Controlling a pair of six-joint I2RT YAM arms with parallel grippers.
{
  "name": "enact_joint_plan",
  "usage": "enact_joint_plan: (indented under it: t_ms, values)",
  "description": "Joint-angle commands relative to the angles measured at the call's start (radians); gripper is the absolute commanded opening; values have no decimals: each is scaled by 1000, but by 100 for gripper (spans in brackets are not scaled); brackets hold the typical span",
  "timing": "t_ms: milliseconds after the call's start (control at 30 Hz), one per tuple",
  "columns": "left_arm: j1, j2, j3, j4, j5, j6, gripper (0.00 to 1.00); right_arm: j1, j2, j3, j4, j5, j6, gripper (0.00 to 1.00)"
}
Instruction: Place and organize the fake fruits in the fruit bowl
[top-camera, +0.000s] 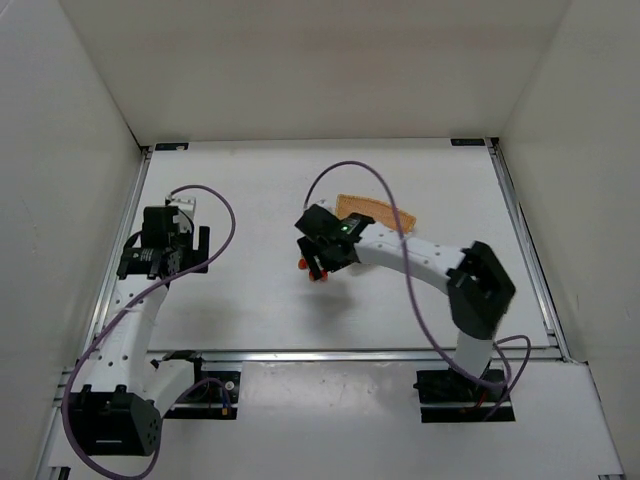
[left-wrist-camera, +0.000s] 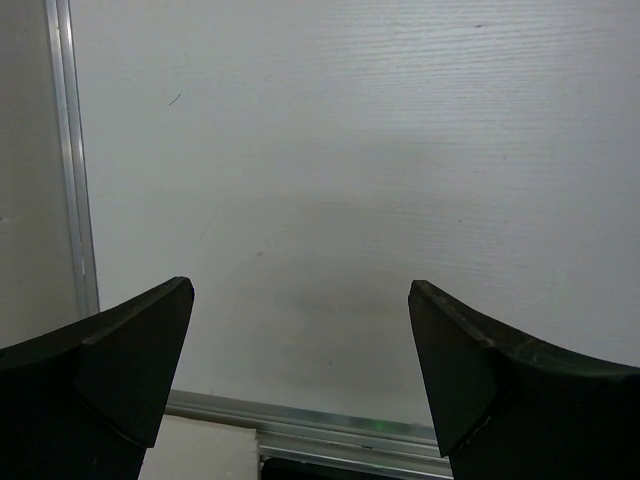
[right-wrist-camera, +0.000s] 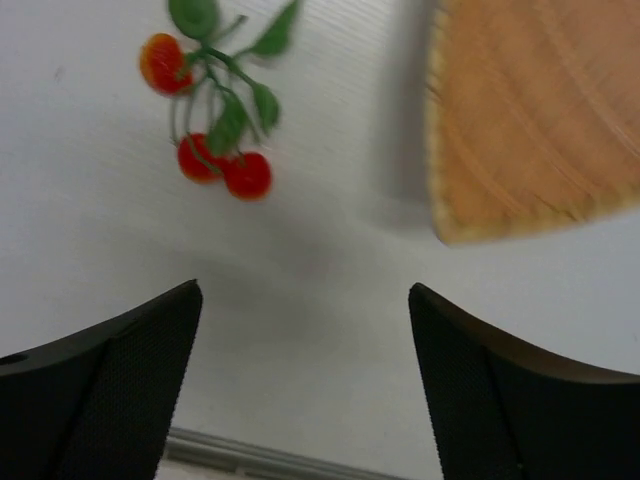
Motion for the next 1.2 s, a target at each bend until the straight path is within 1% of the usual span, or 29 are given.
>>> enact_joint_plan:
  t_ms: [0,33,133,200,433,500,567,633,800,867,933,1067,1100,1167]
  values:
    - [8,15,-16,7,-76,8,100,7,137,101,66,-89,-123,85]
    - [8,29,-26,7,-86,8,100,7,165,123,75,-89,-123,75]
    - [8,40,-26,7,-96,8,100,7,246,134,84,-103,-123,62]
    - [8,49,-26,7,-96,19,100,7,289,158,84,-103,-134,60]
    - [8,94,-26,16,-96,30,100,7,344,158,104,-145,-134,60]
    - [8,121,-7,16,-96,30,100,7,357,158,104,-131,-134,58]
    - [8,132,-6,16,-87,30,100,-2,369,178,104,-131,-134,52]
    - [8,132,4,16,-87,30,100,-2,378,178,104,-131,-134,48]
    - [8,141,4,16,-87,39,100,-12,398,187,104,-122,-134,47]
    - [8,141,4,16,-87,39,100,-12,398,198,104,-122,-143,39]
    - [8,141,14,16,-87,39,100,-12,398,207,104,-122,-143,37]
    - [8,141,14,16,-87,39,100,-12,389,220,104,-131,-143,25]
    - [8,141,14,16,-87,39,100,-12,380,220,104,-140,-143,20]
    - [8,141,14,6,-74,39,100,-12,337,220,104,-140,-133,19]
